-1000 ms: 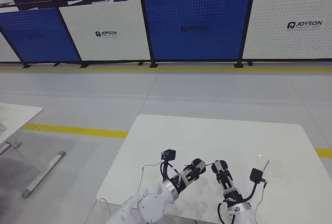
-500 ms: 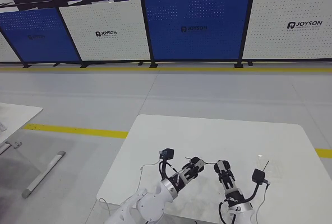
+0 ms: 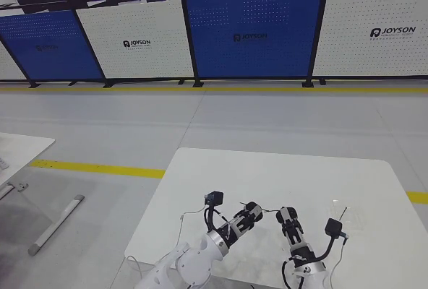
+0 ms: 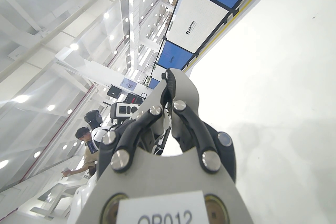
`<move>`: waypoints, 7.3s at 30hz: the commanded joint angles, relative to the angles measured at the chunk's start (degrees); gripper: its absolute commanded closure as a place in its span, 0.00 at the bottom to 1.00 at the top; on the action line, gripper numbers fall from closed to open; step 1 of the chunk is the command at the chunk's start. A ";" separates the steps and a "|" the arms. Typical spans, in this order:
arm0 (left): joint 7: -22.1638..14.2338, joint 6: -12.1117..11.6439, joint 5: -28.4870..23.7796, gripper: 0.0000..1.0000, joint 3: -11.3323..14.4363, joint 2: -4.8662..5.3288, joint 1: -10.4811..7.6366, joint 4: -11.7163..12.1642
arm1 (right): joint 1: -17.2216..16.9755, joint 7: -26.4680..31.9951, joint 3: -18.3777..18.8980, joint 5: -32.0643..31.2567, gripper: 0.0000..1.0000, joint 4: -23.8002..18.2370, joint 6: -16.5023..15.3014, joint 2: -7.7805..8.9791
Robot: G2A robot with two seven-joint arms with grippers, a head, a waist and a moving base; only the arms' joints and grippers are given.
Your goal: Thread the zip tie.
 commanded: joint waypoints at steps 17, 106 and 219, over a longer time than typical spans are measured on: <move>-0.68 -0.31 -0.09 1.00 0.26 -0.07 -0.06 -0.29 | 0.31 1.28 -0.42 0.80 0.00 0.25 -1.70 -0.05; -3.18 4.56 -16.13 1.00 -1.84 -0.44 0.84 -5.99 | 4.45 5.36 2.93 -40.27 0.60 5.47 -5.80 3.08; -4.35 3.24 -14.70 1.00 -0.38 -0.33 0.11 -3.59 | 4.67 1.99 0.72 -42.38 1.00 2.78 -6.66 4.57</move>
